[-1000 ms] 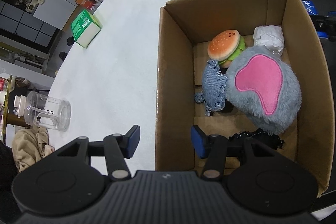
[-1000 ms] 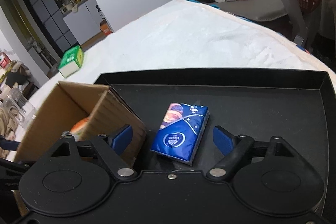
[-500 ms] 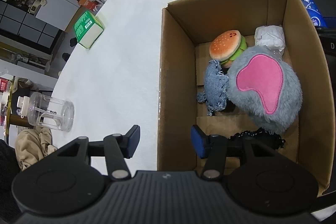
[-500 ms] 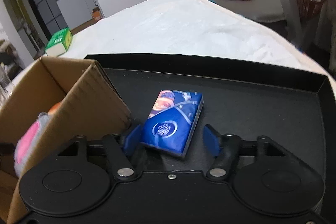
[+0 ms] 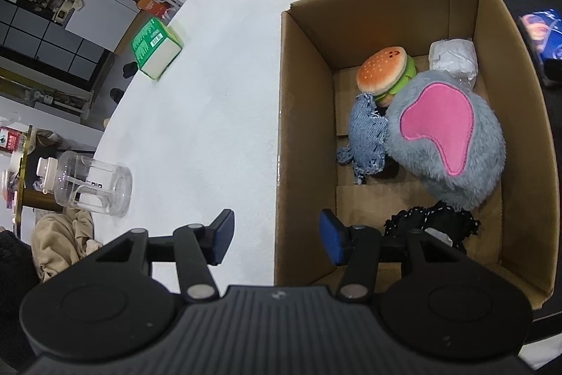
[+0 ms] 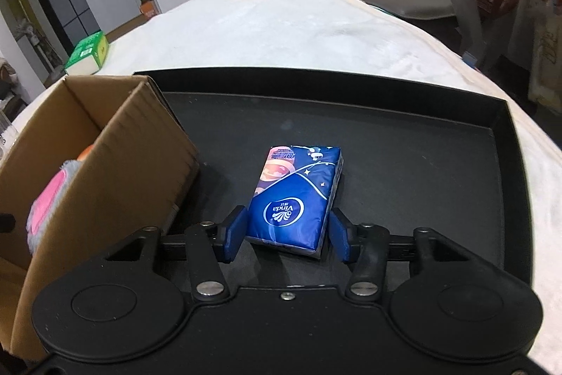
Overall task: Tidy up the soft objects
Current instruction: 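Grasp the blue tissue pack with the right gripper and lift it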
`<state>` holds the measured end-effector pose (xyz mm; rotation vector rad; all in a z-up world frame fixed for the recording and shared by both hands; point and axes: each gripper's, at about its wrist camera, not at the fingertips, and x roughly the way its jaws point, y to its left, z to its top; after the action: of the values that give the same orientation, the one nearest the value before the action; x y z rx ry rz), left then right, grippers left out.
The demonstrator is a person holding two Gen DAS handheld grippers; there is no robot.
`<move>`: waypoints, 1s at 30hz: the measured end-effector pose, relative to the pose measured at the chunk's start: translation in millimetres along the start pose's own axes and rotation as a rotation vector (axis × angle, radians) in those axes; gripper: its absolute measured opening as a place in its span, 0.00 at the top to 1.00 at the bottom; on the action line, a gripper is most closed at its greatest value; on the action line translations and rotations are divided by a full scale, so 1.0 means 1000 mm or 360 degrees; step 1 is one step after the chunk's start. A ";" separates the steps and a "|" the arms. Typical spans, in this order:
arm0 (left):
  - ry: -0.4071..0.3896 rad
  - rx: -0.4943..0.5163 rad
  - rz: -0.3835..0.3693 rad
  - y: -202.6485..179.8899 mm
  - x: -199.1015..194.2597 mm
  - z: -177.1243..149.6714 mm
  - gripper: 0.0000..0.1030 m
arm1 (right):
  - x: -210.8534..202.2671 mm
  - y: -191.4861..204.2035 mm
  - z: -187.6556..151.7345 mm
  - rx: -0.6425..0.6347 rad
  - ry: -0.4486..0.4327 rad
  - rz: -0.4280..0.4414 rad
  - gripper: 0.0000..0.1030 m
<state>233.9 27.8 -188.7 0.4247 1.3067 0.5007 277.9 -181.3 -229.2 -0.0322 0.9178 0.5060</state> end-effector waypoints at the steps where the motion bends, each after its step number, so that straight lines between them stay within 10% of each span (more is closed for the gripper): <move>1: -0.0002 0.0002 0.0003 0.000 0.000 0.000 0.50 | -0.002 -0.003 -0.002 0.0008 0.0008 -0.0009 0.52; 9: 0.0003 0.0012 0.0012 -0.002 -0.005 -0.001 0.50 | -0.013 -0.019 -0.008 0.0088 0.0059 -0.0112 0.50; 15: 0.0025 0.0006 0.0010 0.000 -0.004 0.000 0.50 | -0.018 -0.016 -0.006 0.0062 -0.0017 -0.0145 0.15; 30: 0.0064 0.0024 0.0033 -0.005 -0.001 0.006 0.50 | 0.005 -0.008 -0.005 0.0015 0.0019 -0.0161 0.15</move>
<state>240.6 22.5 -189.3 0.4427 1.3467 0.5195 279.9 -187.3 -237.5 -0.0727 0.9255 0.4079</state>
